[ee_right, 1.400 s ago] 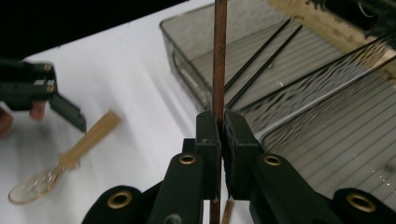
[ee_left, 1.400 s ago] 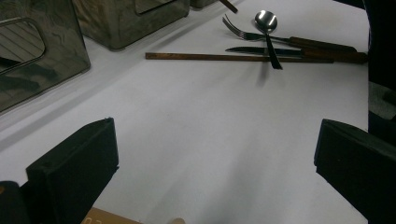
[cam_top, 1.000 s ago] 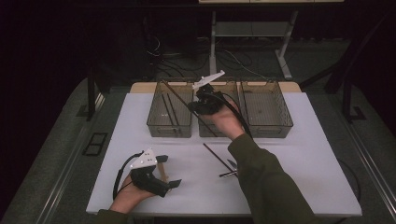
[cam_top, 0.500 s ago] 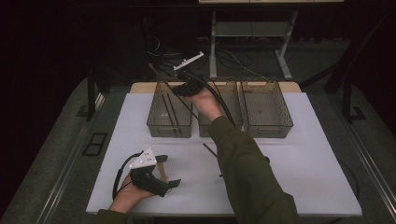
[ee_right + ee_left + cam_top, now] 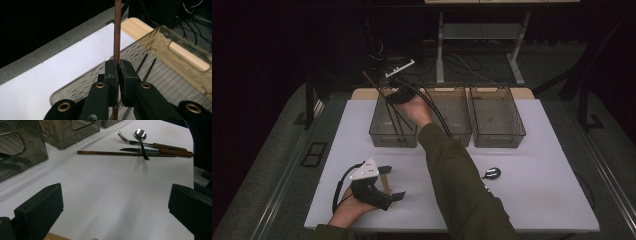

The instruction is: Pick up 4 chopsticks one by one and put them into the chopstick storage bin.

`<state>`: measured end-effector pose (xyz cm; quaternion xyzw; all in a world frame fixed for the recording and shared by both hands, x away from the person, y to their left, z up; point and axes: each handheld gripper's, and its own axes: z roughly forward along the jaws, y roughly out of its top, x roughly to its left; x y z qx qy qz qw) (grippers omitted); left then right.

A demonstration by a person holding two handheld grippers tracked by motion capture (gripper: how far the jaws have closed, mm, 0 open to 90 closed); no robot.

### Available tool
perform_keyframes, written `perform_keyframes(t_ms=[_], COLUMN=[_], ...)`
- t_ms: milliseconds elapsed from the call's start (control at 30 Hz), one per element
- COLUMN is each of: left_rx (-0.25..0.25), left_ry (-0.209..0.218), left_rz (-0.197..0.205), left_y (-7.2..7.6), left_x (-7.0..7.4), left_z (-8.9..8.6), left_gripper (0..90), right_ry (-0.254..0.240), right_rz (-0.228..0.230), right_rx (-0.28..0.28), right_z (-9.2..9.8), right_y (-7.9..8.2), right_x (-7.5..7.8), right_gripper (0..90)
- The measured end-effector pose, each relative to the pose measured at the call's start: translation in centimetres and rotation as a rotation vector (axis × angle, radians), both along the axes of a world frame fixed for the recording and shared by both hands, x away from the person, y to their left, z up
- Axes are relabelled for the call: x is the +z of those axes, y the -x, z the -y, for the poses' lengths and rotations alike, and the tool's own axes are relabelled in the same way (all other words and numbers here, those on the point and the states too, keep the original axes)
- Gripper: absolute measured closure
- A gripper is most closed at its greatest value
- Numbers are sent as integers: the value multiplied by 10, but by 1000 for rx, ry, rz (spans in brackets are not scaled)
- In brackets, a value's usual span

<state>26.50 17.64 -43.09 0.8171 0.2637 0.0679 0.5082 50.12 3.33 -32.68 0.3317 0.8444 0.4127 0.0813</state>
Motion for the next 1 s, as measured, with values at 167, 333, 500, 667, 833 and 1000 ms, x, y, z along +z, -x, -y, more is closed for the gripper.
perform_keyframes(t_ms=[167, 333, 500, 667, 833, 1000], left_rx=[-6, -11, -9, -5, -5, -4], left_ry=[-5, -14, -15, -18, -26, -36], left_rz=[-2, -6, -5, -6, 0, -3], left_y=[0, 0, 0, 0, 0, 0], left_x=[0, -1, 0, -1, -1, -2], left_z=[0, 1, 0, 0, 0, 1], left_gripper=[0, 0, 0, 0, 0, 0], right_ry=[9, 34, 28, 20, 1, 1], right_rz=[-24, -45, -67, -36, -11, -6], right_rx=[-6, -34, -35, -38, -30, -15], right_z=[0, 5, 14, 24, 41, 61], right_y=[-2, 0, 2, 6, 12, 23], right_x=[-20, -39, -49, -39, -30, -25], right_gripper=[854, 850, 715, 580, 509, 451])
